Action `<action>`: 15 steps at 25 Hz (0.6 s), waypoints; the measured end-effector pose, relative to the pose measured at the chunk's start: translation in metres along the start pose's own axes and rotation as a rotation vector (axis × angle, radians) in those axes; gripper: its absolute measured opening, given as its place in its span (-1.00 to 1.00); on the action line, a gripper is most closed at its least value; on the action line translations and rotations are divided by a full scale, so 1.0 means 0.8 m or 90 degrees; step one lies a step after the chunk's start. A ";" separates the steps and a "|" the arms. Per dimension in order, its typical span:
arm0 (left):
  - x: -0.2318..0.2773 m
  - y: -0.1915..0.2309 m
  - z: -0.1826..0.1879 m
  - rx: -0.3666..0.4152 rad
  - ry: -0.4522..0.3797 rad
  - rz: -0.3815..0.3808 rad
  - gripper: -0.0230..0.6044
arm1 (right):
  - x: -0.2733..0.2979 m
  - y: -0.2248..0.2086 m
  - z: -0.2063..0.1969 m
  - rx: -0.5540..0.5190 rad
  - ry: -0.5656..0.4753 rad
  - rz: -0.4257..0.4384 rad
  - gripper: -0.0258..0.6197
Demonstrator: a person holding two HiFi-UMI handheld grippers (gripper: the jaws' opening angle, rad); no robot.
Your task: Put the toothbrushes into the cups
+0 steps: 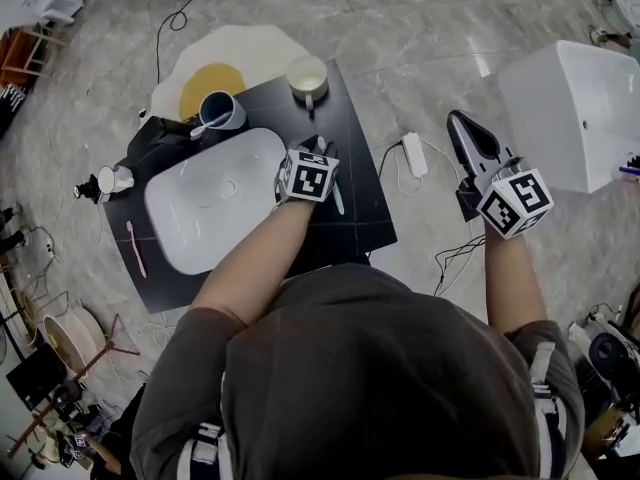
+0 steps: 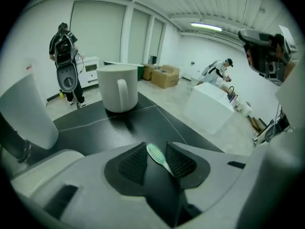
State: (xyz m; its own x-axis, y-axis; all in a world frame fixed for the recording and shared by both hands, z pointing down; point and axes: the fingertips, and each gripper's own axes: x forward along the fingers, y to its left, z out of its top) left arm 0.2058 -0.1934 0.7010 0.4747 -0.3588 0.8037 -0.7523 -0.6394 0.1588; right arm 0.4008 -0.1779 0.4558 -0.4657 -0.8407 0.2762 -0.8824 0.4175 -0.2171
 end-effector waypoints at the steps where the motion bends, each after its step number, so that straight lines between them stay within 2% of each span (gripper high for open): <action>1: 0.000 0.003 0.000 -0.003 0.000 0.003 -0.61 | 0.000 0.000 0.001 -0.001 -0.001 0.001 -0.94; 4: -0.002 0.009 0.003 -0.026 0.006 -0.011 -0.69 | 0.003 0.002 0.003 -0.004 0.000 0.004 -0.94; 10: -0.009 0.012 -0.002 -0.072 0.009 -0.050 -0.74 | 0.014 0.013 0.008 -0.008 0.005 0.012 -0.94; 15: -0.037 0.012 0.016 -0.114 -0.030 -0.098 -0.75 | 0.024 0.017 0.015 -0.008 0.002 0.018 -0.94</action>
State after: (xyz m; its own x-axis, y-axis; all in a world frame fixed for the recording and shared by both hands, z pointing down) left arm 0.1904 -0.1979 0.6715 0.6081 -0.3007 0.7347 -0.7361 -0.5601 0.3800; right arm 0.3809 -0.1921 0.4470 -0.4900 -0.8280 0.2726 -0.8700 0.4445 -0.2134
